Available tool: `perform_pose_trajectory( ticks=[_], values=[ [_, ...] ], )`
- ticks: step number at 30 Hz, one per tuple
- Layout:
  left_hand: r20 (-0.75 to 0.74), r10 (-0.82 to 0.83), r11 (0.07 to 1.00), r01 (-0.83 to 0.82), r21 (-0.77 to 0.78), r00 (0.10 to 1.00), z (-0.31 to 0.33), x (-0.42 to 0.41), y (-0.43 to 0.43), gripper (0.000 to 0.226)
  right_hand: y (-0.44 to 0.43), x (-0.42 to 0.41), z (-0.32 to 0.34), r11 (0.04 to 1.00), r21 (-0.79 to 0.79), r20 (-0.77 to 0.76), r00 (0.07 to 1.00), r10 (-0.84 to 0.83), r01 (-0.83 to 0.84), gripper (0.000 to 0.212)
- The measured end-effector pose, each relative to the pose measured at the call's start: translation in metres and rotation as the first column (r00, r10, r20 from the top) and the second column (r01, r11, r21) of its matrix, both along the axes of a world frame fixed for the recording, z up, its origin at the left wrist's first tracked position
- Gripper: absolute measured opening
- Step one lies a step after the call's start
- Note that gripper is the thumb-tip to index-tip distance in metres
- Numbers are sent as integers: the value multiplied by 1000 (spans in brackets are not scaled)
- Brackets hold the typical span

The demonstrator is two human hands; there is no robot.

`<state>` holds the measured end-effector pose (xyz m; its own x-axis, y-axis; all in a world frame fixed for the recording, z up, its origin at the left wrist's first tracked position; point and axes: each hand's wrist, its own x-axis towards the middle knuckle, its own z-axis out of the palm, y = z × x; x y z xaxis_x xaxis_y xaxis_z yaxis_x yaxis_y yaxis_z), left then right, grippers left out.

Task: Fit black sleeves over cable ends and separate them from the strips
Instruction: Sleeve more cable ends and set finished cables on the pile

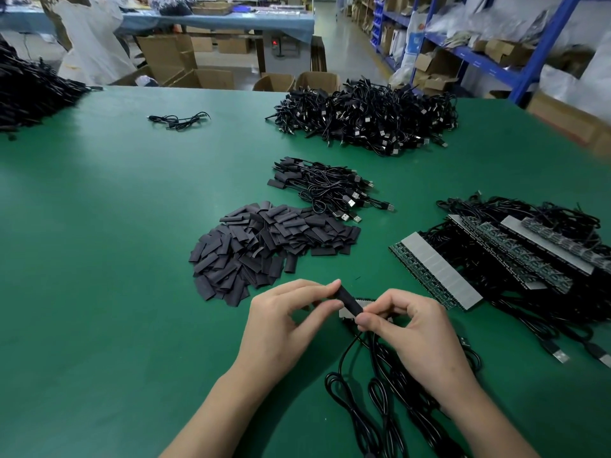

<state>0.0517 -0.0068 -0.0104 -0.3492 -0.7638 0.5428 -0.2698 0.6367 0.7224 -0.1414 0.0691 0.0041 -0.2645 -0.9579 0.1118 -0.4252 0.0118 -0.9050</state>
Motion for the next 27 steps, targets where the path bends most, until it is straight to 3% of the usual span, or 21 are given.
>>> perform_pose_trajectory(
  ticks=[5,8,12,17,21,24,27],
  values=[
    [-216,29,919,59,390,976,-1,-7,4,13,1,2,-2,999,-34,-107,994,31,-35,19],
    [-346,59,843,139,519,936,0,-7,2,14,1,-5,-1,999,-6,-189,981,42,-44,21],
    [-447,151,813,147,563,882,5,1,-5,16,0,-21,2,997,49,-343,937,67,-53,32],
    [-479,200,793,146,592,855,5,3,-10,16,-3,-20,0,994,71,-486,867,108,-84,17],
    [-467,157,818,151,555,870,4,2,-8,17,-3,-20,-1,998,28,-498,866,57,-49,15],
    [-342,164,846,47,531,925,-2,2,-11,25,-1,-22,3,998,-54,-423,906,-2,-23,16],
    [143,156,940,-192,281,977,-11,2,-13,45,-1,-22,11,994,-104,-376,925,-57,19,16]
  ],
)
